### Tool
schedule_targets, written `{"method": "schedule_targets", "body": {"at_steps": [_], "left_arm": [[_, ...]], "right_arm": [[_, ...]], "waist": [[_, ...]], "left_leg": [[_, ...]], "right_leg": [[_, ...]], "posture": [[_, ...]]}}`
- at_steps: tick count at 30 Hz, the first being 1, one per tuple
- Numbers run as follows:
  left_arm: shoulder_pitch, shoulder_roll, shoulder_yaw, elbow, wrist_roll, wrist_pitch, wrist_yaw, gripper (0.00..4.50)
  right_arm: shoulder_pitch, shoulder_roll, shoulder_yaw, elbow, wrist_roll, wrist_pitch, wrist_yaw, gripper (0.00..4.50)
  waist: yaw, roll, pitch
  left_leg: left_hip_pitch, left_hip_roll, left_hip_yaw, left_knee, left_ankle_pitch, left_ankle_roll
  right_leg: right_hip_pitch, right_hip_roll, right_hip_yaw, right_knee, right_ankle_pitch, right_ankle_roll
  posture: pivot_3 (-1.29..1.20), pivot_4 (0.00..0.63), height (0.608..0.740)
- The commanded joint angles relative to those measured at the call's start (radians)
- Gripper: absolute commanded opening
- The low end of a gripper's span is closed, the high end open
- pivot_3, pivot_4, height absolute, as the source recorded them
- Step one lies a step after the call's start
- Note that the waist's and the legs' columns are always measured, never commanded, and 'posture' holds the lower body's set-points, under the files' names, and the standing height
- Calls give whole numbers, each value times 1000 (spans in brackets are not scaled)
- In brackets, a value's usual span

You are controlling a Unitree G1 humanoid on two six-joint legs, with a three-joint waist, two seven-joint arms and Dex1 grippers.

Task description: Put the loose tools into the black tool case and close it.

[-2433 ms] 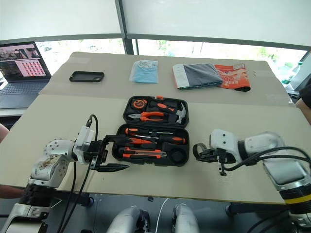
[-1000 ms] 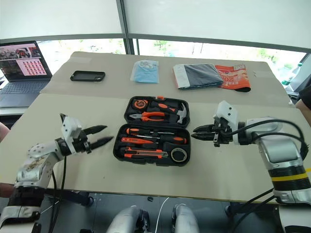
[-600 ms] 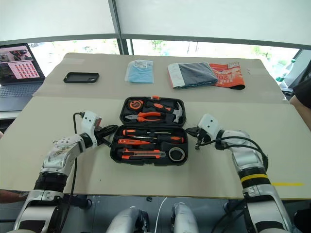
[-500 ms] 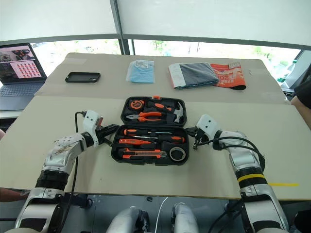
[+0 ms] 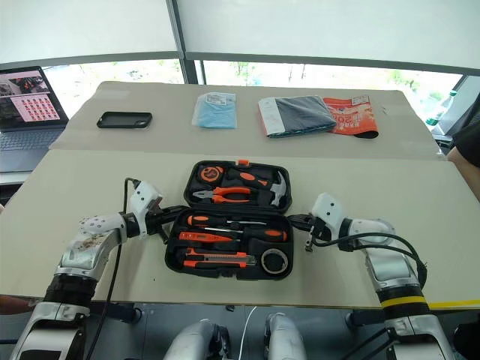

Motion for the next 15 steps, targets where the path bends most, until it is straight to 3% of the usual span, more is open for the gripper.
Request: {"method": "schedule_targets", "body": {"at_steps": [1,3,6,9,11,13,15], "left_arm": [[-6,83,58,-93,-69,218,6,570],[-36,151,44,-118,-73,473,44,1215],[-70,192,57,-142,-122,565,29,2223],[-186,179,89,-112,-182,727,64,3306],[-256,169,83,-77,-186,779,86,4112],[-363,130,71,-6,-181,880,145,4178],[-449,87,52,54,-180,945,179,4178]], "right_arm": [[-1,-39,-81,-87,80,69,0,602],[-6,-69,-98,-119,94,101,7,1195],[-15,-119,-120,-178,142,243,3,2188],[-93,-196,-102,-266,180,651,-83,3218],[-172,-202,-120,-275,299,978,-101,3890],[-266,-191,-107,-230,341,1169,-124,4478],[-368,-145,-107,-160,335,1282,-185,4478]], "waist": [[-1,0,0],[0,0,0],[1,0,0],[2,0,0],[4,-1,1],[7,-1,1],[9,-1,1]], "left_leg": [[0,0,0,0,0,0],[0,0,-1,0,0,-2],[2,0,-2,1,-3,-8],[0,0,-2,0,-2,-6],[-3,0,-3,2,1,-1],[-2,0,-3,2,1,-1],[-2,0,-3,2,1,0]], "right_leg": [[0,0,0,0,0,0],[0,0,0,1,1,-1],[1,0,0,2,1,-1],[0,1,0,2,0,-1],[-2,0,0,3,1,-1],[-1,0,0,2,3,-6],[0,0,-1,1,5,-8]], "posture": [[0,150,740],[0,150,740],[0,150,740],[0,150,740],[0,150,740],[0,150,740],[0,150,740]]}}
